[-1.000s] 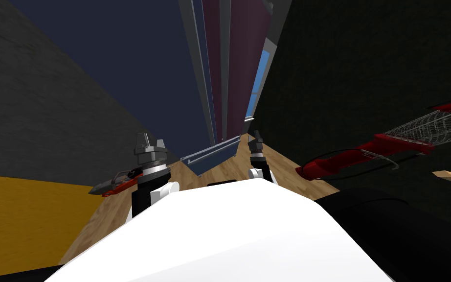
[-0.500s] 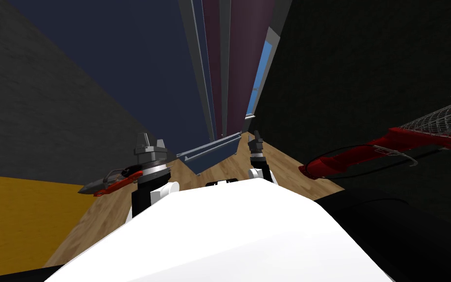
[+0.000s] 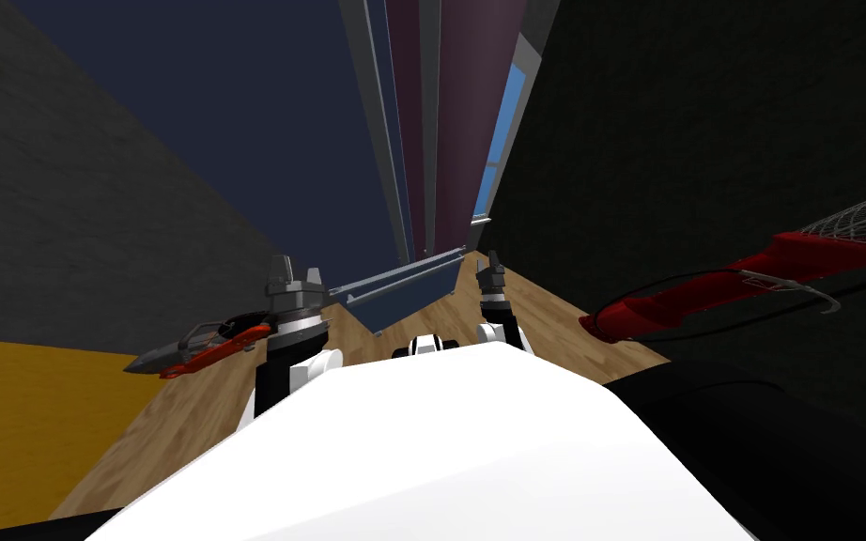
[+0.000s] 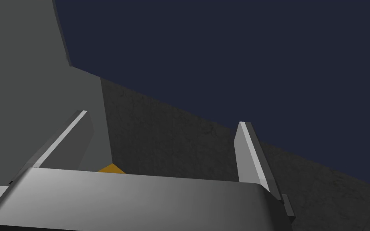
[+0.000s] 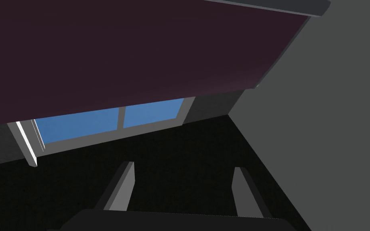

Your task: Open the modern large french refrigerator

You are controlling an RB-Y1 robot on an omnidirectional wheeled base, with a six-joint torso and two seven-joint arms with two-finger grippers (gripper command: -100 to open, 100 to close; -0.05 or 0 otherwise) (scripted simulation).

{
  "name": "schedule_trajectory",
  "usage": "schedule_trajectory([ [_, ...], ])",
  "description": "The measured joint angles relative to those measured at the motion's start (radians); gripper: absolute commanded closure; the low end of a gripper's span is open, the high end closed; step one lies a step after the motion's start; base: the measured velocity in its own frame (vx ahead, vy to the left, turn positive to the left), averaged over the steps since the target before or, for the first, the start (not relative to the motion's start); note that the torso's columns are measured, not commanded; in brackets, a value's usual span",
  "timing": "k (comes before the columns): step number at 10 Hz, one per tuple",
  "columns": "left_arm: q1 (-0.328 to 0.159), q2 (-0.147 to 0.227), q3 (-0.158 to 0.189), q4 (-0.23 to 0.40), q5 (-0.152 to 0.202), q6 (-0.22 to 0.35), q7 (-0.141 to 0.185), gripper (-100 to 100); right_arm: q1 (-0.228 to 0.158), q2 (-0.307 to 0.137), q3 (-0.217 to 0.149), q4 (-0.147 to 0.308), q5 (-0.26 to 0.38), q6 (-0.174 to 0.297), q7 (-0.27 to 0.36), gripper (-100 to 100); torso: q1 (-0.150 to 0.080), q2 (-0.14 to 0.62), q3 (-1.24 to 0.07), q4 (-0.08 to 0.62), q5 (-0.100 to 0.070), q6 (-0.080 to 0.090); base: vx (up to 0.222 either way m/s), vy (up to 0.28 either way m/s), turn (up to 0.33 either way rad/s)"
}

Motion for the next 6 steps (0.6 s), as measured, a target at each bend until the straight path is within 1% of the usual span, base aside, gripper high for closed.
schedule_trajectory([
  [2,-0.004,0.038,0.001,0.03,0.003,-0.018,0.009,-100,0.0,0.0,0.0,0.0,0.0,0.0,0.0,0,0.0,0.002,-0.001,0.001,0.0,0.0,0.056,-0.072,-0.007],
  [3,-0.012,0.053,0.001,0.056,0.004,-0.032,0.014,-100,0.0,0.0,0.0,0.0,0.0,0.0,0.0,0,0.001,0.001,-0.001,0.001,0.0,0.0,0.073,-0.069,-0.01],
  [6,-0.038,0.081,-0.001,0.137,0.007,-0.076,0.029,-100,0.0,0.0,0.0,0.0,0.0,0.0,0.0,0,0.001,0.002,0.0,0.001,0.0,0.0,0.086,-0.09,-0.012],
])
